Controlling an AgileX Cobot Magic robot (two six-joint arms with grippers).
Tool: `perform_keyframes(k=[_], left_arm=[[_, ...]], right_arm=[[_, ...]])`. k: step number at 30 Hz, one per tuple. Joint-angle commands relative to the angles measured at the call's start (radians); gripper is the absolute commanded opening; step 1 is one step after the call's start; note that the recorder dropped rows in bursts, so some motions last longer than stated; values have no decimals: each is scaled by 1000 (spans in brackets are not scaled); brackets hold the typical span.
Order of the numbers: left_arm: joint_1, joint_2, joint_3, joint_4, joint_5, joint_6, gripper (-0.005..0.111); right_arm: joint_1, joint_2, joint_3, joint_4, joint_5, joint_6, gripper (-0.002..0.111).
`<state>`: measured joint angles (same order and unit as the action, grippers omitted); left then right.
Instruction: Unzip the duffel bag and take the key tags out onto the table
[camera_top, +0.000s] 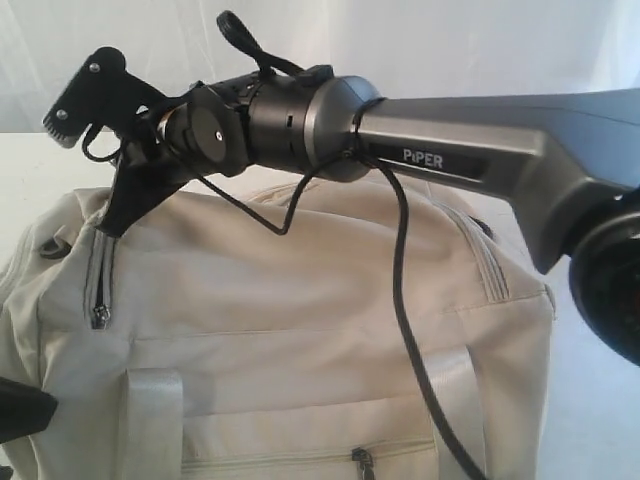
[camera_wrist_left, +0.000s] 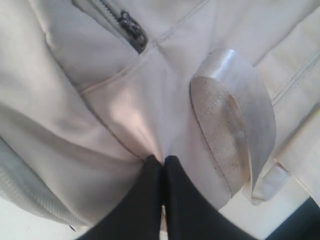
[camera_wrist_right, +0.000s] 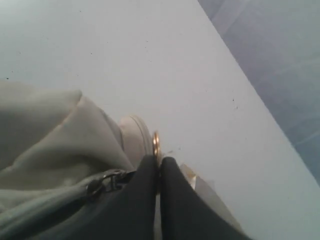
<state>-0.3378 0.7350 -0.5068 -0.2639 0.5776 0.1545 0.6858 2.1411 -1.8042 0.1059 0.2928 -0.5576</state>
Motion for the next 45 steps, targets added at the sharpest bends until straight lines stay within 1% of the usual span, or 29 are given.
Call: perform_keyframes(k=[1, 7, 8, 9, 11, 14, 16, 18, 20, 21, 25, 26, 28, 32, 34, 40, 42, 45], left_arm=[[-1, -9, 4, -36, 80, 6, 0], [-1, -9, 4, -36, 48, 0, 0], [-1, -9, 4, -36, 45, -1, 1], [-1, -9, 4, -36, 45, -1, 3], [-1, -9, 4, -40, 45, -4, 16], [-1, -9, -8, -62, 46, -4, 43], [-1, -9, -43, -62, 55, -4, 64], [-1, -13, -92, -62, 48, -4, 74], [-1, -13, -140, -33, 12, -14, 73], [-1, -13, -157, 0, -6, -52, 72], [-1, 31, -203, 270, -76, -279, 71], [-1, 55, -208, 322, -91, -325, 71], [-1, 111, -217, 367, -126, -360, 71], [-1, 232, -217, 370, -272, -368, 71], [-1, 286, -217, 367, -324, -391, 71], [-1, 408, -217, 367, -416, -402, 70], [-1, 430, -217, 367, -431, -404, 65], [-1, 454, -217, 367, -436, -404, 49]], right_arm=[[-59, 37, -98, 0, 116, 122, 0], [-79, 26, -153, 100, 290, 135, 0], [-79, 20, -155, 119, 315, 123, 0], [-79, 16, -160, 144, 344, 102, 0], [-79, 9, -160, 200, 386, 52, 0], [-79, 5, -160, 276, 449, -24, 0], [-79, 5, -160, 310, 479, -57, 0], [-79, 5, -160, 316, 498, -67, 0], [-79, 3, -160, 316, 503, -67, 0], [-79, 1, -160, 316, 503, -67, 0], [-81, -16, -160, 309, 496, -68, 0], [-81, -24, -160, 309, 491, -68, 0], [-81, -37, -160, 309, 484, -68, 0], [-81, -54, -160, 309, 483, -68, 0], [-81, -56, -160, 309, 493, -68, 0], [-81, -56, -160, 309, 496, -68, 0], [-81, -56, -160, 309, 494, -68, 0], [-81, -56, -160, 307, 491, -68, 0]])
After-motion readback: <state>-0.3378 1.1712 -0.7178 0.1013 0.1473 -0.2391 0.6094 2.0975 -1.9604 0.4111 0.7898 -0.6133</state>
